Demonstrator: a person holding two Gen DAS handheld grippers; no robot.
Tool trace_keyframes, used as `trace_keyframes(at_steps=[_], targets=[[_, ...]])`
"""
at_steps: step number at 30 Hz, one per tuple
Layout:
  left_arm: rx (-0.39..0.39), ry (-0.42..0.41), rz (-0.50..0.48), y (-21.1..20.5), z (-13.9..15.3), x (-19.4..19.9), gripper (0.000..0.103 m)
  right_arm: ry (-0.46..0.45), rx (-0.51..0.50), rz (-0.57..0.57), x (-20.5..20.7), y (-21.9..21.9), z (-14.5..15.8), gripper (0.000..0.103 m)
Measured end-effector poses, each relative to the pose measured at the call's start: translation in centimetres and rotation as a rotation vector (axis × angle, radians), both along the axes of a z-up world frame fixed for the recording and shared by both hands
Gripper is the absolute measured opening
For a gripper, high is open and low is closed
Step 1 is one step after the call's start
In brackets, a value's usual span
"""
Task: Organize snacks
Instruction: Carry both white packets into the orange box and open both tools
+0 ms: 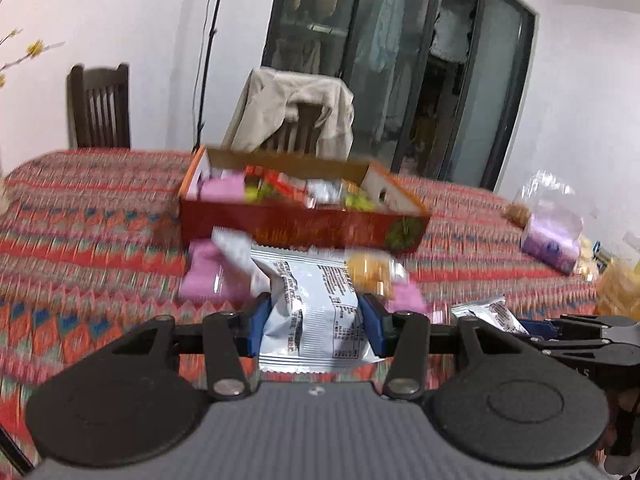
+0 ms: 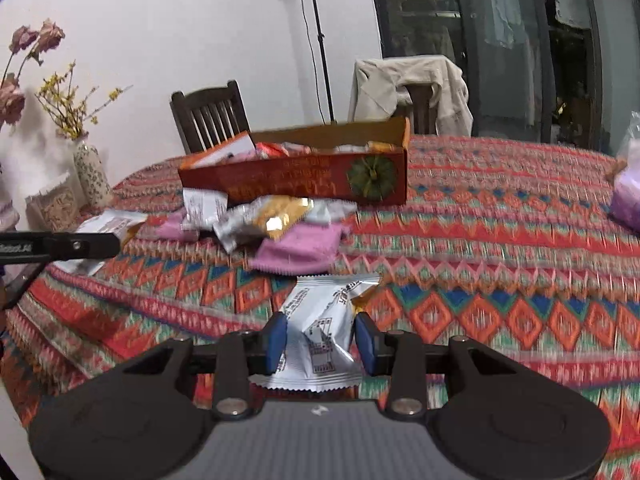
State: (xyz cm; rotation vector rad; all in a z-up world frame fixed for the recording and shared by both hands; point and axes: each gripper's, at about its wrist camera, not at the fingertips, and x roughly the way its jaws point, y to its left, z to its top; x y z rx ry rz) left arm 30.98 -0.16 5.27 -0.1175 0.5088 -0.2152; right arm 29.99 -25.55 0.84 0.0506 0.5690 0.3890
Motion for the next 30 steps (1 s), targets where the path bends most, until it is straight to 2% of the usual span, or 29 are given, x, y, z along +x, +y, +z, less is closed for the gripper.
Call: trace_keyframes(at_steps=[5,9,11,14,18,22,24,26,28,30], targets=[[0.008,-0.054,-0.021,0.2,2.5,7.2,0.049,-0.099,0.010,0.039,4.6,0.8,3.2,0.037],[0.039,-0.046,-0.040,-0.7,3.3,13.9,0.049,-0.084,0.084,0.083,10.2,1.4,4.8,0.037],[0.068,-0.039,-0.036,-1.4,2.9,17.0,0.049,-0.074,0.111,0.087,13.2,2.0,5.3,0.037],[0.063,0.024,-0.020,-1.8,1.7,21.5,0.049,-0.041,0.167,0.072,17.5,2.7,5.5,0.037],[0.078,0.083,0.006,-1.9,-0.6,25.8,0.049,-0.028,0.142,0.048,21.6,4.3,5.1,0.037],[0.092,0.188,0.016,-1.7,-3.2,27.9,0.049,0.005,0.062,0.008,25.0,5.8,3.9,0.038],[0.104,0.221,0.013,-1.7,-4.1,27.9,0.055,0.028,0.041,-0.017,26.1,6.2,3.1,0.039],[0.089,0.212,-0.012,-1.5,-4.5,27.2,0.064,0.042,0.014,-0.038,26.8,6.5,2.4,0.043],[0.087,0.203,-0.029,-1.3,-4.7,26.8,0.067,0.039,0.001,-0.048,26.7,6.6,1.8,0.054],[0.092,0.193,-0.036,-1.4,-4.6,26.2,0.071,0.040,0.003,-0.051,26.6,6.4,1.5,0.055]])
